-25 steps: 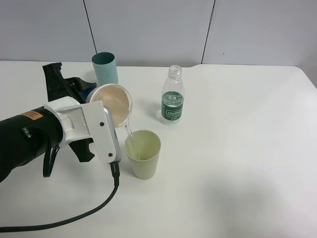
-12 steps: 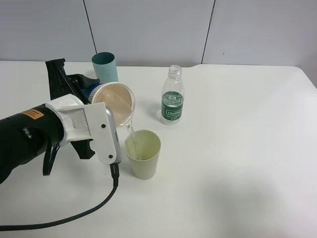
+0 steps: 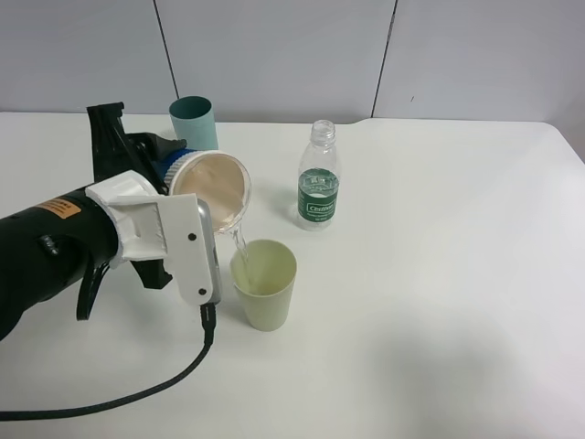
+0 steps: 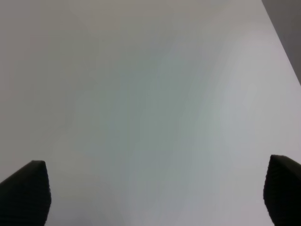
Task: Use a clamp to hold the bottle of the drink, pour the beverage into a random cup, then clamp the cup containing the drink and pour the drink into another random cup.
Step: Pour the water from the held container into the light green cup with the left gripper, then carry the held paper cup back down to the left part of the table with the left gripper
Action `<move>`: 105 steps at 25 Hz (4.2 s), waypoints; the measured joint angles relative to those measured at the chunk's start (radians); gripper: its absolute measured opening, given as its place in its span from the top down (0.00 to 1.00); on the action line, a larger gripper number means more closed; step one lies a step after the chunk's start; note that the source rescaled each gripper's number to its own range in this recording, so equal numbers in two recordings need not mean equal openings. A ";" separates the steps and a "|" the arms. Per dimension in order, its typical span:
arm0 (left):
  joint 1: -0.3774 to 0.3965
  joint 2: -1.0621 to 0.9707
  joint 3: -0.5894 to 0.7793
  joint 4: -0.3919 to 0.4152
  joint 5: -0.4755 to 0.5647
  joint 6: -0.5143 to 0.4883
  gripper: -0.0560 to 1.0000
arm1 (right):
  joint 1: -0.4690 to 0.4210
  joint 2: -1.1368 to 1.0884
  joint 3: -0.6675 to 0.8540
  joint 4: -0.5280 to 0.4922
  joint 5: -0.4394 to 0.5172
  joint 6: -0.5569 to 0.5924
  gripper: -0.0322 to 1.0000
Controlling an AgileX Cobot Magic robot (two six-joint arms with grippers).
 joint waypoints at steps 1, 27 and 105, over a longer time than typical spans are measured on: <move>0.000 0.000 0.000 0.005 -0.003 0.003 0.92 | 0.000 0.000 0.000 0.000 0.000 0.000 0.23; 0.000 0.000 0.000 0.143 -0.045 0.079 0.92 | 0.000 0.000 0.000 0.000 0.000 0.000 0.23; 0.366 -0.079 0.000 1.032 0.157 -1.698 0.92 | 0.000 0.000 0.000 0.000 0.000 0.000 0.23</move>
